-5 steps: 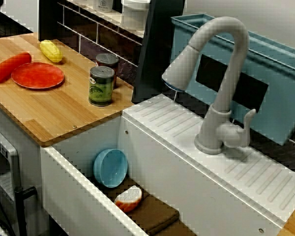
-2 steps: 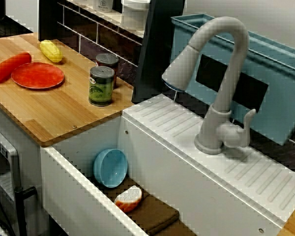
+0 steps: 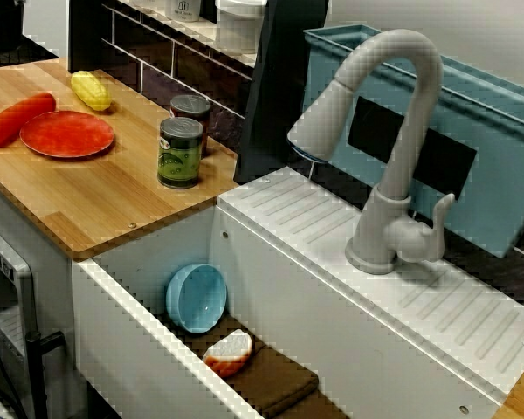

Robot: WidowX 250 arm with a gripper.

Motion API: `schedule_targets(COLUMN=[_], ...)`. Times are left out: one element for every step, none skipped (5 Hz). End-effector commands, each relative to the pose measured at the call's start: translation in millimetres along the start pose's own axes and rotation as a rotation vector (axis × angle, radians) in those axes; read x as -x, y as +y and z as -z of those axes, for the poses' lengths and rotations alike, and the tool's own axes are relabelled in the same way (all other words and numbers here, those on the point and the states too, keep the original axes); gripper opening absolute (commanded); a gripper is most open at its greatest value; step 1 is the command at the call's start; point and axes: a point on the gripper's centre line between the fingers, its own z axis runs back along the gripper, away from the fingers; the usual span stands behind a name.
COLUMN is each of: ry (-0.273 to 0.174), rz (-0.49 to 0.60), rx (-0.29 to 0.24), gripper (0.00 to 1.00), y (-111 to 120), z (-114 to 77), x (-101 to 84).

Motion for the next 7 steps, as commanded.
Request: schedule_targets(ry=[-0.046,-0.036,-0.026,-0.018,-0.026,-0.026,-0.033], rz=[-0.05,-0.12,-0.183,-0.229,-0.25,-0.264,-0.255], rx=[-0.014,-0.021,-0.04,-0.05,-0.075,-0.097,-0.11], gripper=[1.0,1.0,1.0,1.0,1.0,1.0,1.0], y=[43,64,85,100,115,125,125], z=[20.1,37.9,53.4,64.5,78.1,88.1,93.1], x=[-51.0,-72.1,-89.7,-100.3,-106.7,-106.4,-102.7])
